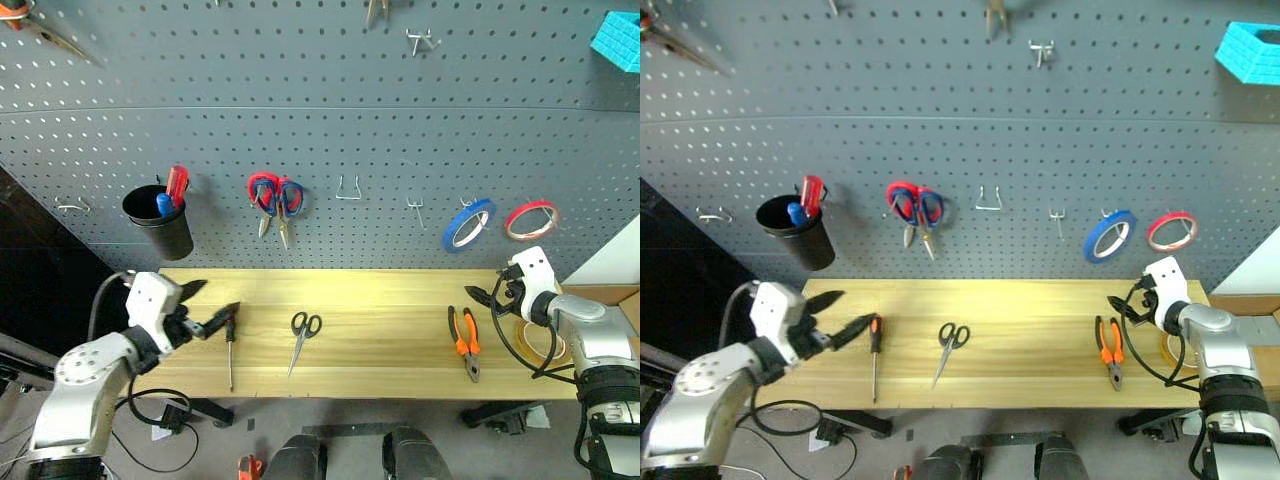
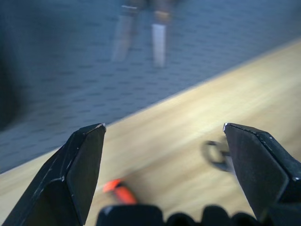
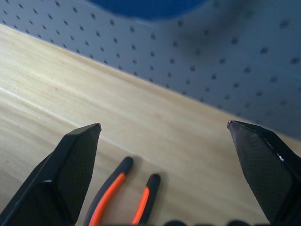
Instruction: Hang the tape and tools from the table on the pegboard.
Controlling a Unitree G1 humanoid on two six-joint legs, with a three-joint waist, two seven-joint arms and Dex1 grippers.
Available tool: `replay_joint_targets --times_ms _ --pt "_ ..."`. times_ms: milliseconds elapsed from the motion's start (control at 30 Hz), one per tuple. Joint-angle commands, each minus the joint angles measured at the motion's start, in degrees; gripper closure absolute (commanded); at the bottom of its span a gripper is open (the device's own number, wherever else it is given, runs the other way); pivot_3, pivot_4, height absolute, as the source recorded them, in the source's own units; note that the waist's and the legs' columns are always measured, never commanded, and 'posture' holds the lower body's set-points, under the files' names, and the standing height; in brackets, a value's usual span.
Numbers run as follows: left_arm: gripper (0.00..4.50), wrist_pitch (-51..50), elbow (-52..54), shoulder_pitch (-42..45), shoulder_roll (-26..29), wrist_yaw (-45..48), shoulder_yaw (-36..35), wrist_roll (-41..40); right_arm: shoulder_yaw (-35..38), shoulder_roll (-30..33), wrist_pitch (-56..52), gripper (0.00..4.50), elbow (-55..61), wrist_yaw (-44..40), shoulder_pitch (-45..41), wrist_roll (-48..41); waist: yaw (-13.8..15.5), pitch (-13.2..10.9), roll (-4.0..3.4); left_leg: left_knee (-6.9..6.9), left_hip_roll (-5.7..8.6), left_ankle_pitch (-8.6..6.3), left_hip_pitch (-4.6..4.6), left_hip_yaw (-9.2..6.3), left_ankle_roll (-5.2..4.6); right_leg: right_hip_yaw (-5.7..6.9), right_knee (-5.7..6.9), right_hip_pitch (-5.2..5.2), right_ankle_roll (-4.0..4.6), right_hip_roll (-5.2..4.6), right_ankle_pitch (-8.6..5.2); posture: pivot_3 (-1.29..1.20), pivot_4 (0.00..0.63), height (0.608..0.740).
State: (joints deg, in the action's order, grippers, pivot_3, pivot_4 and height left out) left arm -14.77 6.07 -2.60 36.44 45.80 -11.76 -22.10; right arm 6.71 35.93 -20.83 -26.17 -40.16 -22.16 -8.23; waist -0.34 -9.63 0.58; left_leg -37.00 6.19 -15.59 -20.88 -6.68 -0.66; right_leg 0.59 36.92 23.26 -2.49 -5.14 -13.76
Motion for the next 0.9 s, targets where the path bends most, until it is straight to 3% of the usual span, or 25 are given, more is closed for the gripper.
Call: replay_joint_targets --times_ms 33,233,433,567,900 --pt "0.19 0.4 2.2 2.9 -1.1 2.3 7.6 2.9 0.4 1.5 -6.6 0.0 2.1 2.1 -1.0 0.4 -0.2 -0.6 0.05 0.01 -0.01 0.0 -0.02 0.02 0.0 -0.01 -0.01 0.02 0.0 0.0 0.0 -0.08 0.221 0.74" --pt "0.19 -0.4 1.3 10.6 -6.3 6.1 18.5 3.9 -1.6 3.0 -16.0 0.0 2.6 4.4 -1.7 2.6 -0.4 -2.4 0.2 0.0 -0.02 0.0 -0.17 0.11 -0.01 0.0 -0.04 0.14 0.04 -0.04 0.01 -0.11 0.254 0.74" --pt "0.19 1.2 -1.3 16.6 -16.3 5.1 29.4 8.3 2.1 2.1 -27.1 0.0 6.2 11.5 -1.7 2.4 -1.5 -3.4 0.29 -0.06 0.0 -0.14 -0.28 0.3 -0.22 -0.07 -0.07 0.19 0.02 -0.13 0.03 -0.15 0.277 0.74" --pt "0.19 0.1 -0.5 17.2 -18.9 4.6 30.5 8.0 5.3 1.0 -29.5 0.0 7.2 15.7 0.3 1.7 -2.1 -4.1 0.44 -0.05 -0.07 -0.15 -0.45 0.35 -0.19 -0.05 -0.05 0.4 0.02 -0.1 0.03 -0.17 0.28 0.74" --pt "0.19 -3.8 5.8 13.9 -17.0 4.5 30.0 6.6 9.9 -4.1 -23.7 0.0 4.1 20.8 2.1 -0.4 -3.1 -4.2 0.37 -0.34 -0.08 -0.16 -0.85 0.48 -0.22 -0.12 0.07 0.79 -0.07 -0.07 0.1 -0.16 0.264 0.74"
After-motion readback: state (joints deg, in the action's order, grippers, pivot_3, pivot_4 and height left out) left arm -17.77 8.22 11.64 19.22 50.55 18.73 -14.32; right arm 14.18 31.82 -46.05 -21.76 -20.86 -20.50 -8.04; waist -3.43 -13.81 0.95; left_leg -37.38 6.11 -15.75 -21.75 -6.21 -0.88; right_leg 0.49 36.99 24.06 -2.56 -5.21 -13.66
